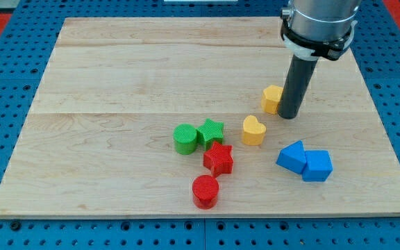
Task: Place the yellow heart to the right side of the green star
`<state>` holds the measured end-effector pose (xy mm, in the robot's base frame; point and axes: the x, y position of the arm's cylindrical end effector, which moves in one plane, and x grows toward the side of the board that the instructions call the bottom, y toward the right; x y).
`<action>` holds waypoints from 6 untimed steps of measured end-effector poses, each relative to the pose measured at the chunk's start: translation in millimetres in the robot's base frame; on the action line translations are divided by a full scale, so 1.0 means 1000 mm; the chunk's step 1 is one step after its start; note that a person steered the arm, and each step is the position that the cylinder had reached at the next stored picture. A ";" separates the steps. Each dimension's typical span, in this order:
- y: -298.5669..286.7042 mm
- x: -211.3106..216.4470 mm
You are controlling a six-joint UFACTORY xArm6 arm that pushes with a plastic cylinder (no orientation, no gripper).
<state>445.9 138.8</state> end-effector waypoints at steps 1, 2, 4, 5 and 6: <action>-0.022 0.030; -0.051 0.051; -0.068 0.085; -0.088 0.089; -0.100 0.079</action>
